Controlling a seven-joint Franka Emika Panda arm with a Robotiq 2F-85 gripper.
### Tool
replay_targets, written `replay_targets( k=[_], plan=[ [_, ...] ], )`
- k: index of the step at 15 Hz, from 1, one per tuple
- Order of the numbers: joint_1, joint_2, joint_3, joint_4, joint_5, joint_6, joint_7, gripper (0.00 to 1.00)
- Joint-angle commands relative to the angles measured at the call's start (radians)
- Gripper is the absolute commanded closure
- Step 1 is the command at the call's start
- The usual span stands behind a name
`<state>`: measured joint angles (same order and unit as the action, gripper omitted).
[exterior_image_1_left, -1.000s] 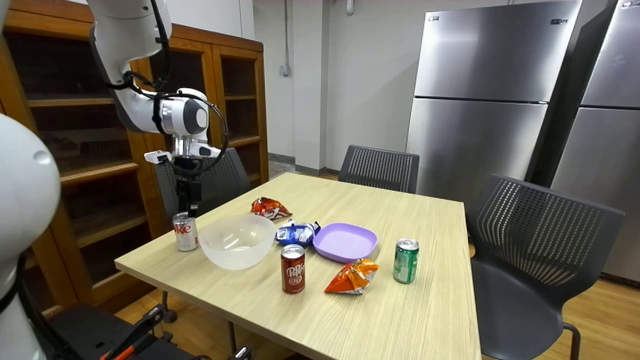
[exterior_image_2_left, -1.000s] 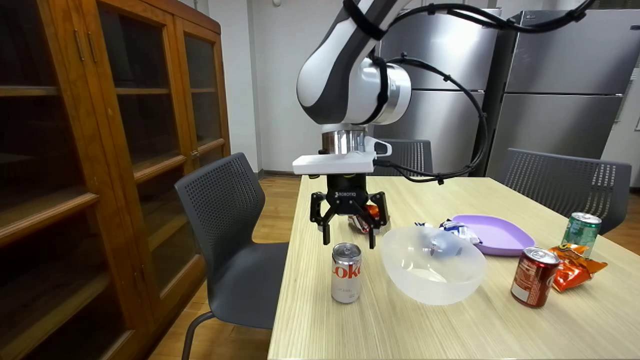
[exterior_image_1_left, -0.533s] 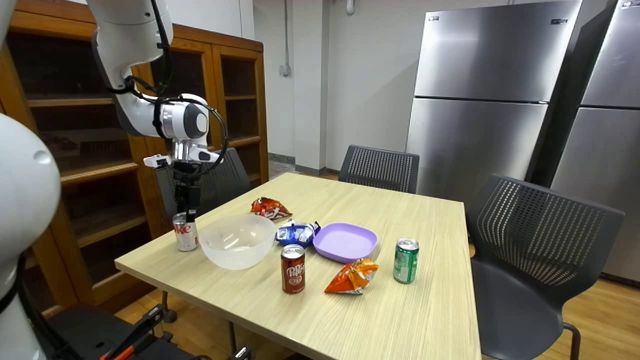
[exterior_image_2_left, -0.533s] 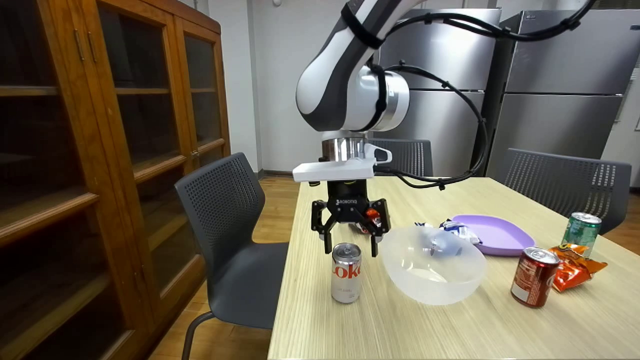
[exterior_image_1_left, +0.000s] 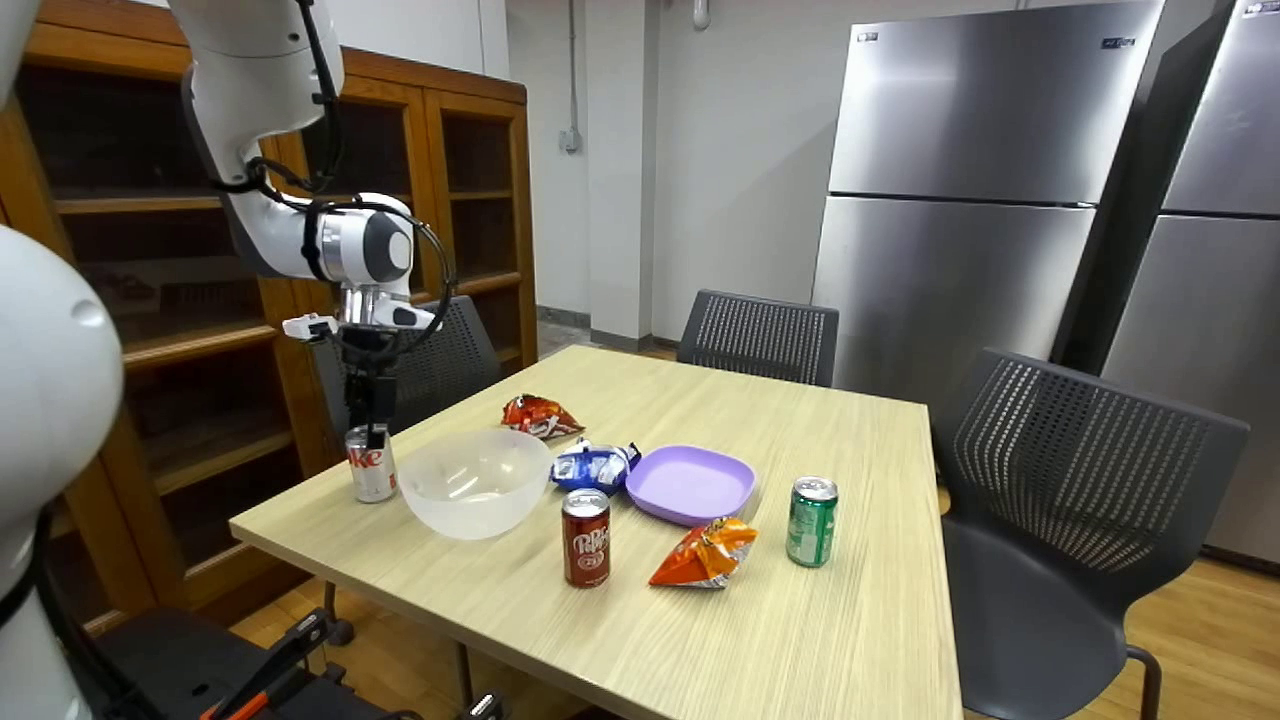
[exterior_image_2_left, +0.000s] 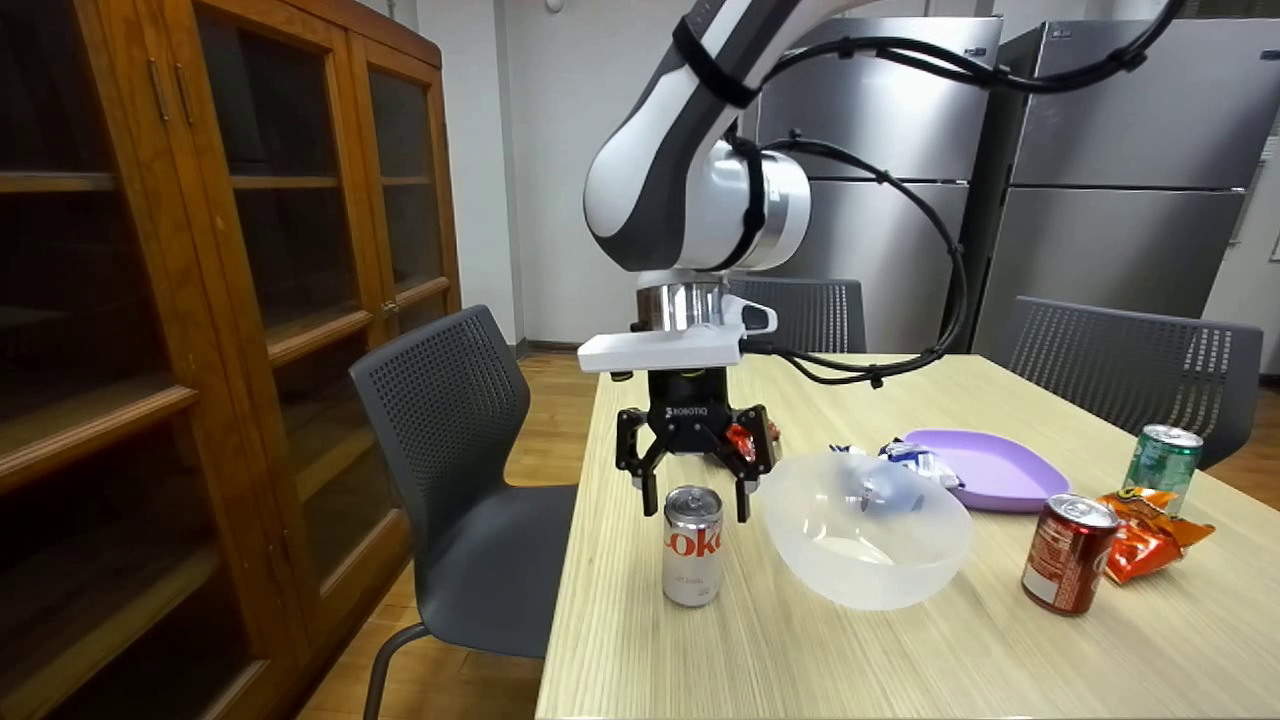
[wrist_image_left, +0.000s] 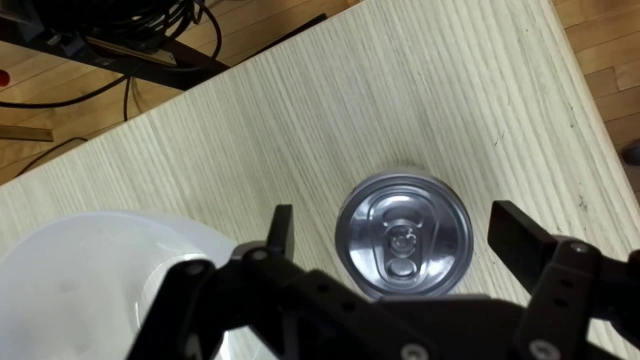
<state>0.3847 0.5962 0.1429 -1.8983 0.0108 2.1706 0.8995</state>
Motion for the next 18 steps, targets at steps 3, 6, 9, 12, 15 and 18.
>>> replay_targets(
  k=[3,6,9,12,15,18],
  plan=[
    [0.018,0.034,-0.014,0.055,0.019,-0.028,0.038,0.29],
    [0.019,0.030,-0.015,0.058,0.019,-0.028,0.049,0.52],
    [0.020,-0.002,-0.006,0.044,0.021,-0.022,0.044,0.60],
    [0.024,-0.058,-0.002,0.017,0.019,-0.007,0.041,0.60],
    [0.017,-0.120,-0.004,-0.002,0.018,0.017,0.038,0.60],
    [-0.001,-0.172,-0.015,-0.008,0.018,0.040,0.039,0.60]
  ],
)
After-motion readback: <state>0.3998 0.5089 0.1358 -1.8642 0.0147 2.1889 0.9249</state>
